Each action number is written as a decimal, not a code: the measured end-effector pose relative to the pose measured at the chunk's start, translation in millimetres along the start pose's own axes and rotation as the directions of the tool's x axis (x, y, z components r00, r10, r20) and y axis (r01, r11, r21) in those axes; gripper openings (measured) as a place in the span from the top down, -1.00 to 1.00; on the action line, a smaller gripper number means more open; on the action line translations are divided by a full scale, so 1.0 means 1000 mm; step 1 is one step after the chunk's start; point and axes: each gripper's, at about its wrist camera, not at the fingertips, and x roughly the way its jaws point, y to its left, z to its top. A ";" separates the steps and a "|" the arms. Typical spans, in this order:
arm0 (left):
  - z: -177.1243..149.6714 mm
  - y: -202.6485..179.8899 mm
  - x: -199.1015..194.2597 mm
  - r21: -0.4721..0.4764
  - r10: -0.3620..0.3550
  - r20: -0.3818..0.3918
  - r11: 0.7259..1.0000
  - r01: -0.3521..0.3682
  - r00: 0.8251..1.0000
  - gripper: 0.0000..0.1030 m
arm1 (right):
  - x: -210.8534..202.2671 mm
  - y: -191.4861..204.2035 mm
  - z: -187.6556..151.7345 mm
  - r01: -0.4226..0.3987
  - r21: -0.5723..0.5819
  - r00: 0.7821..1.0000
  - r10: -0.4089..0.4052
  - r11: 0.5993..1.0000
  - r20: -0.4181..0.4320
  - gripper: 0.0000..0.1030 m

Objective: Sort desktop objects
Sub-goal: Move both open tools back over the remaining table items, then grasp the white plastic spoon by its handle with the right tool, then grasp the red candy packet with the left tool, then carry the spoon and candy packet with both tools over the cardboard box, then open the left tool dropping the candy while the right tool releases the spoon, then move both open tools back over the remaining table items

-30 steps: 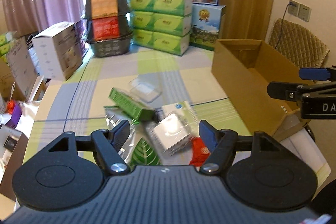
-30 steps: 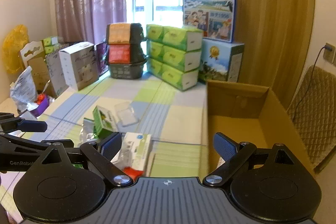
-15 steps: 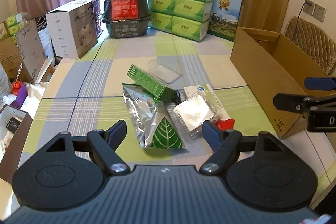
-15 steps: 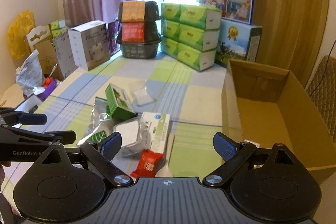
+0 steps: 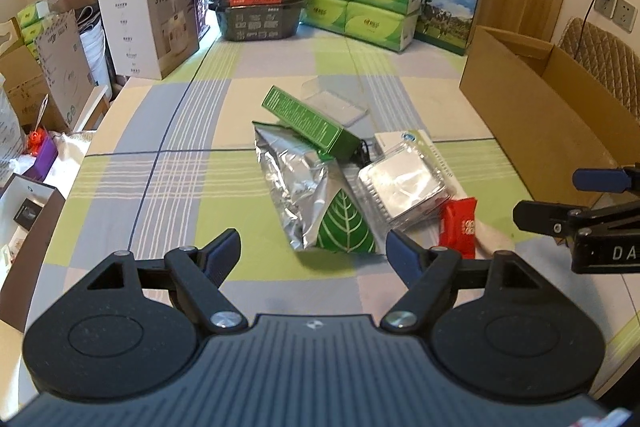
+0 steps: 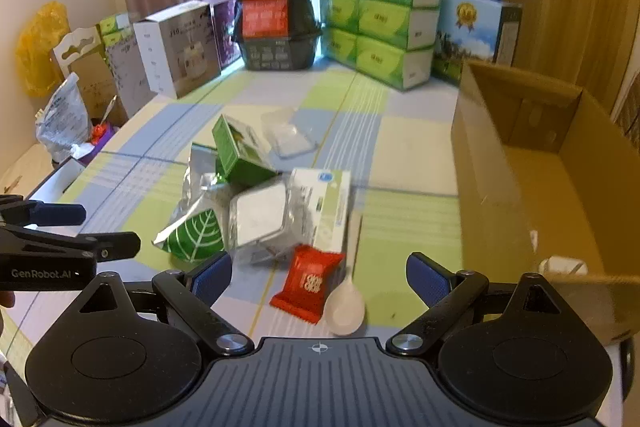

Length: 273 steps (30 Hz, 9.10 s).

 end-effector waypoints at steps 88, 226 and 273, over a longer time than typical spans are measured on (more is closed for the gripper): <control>-0.003 -0.078 0.090 0.146 -0.222 -0.118 0.960 0.238 0.968 -0.07 | 0.049 -0.046 -0.055 0.066 0.018 0.994 -0.064 0.998 -0.088 0.43; 0.092 -0.260 0.031 0.208 -0.470 0.083 0.870 0.446 0.879 0.41 | -0.075 -0.191 0.003 0.358 0.130 0.919 -0.373 0.925 0.128 0.41; 0.058 0.003 -0.013 -0.088 0.011 0.190 0.996 0.006 0.982 -0.97 | -0.063 -0.035 0.044 -0.027 0.067 0.962 0.008 0.997 0.275 -0.56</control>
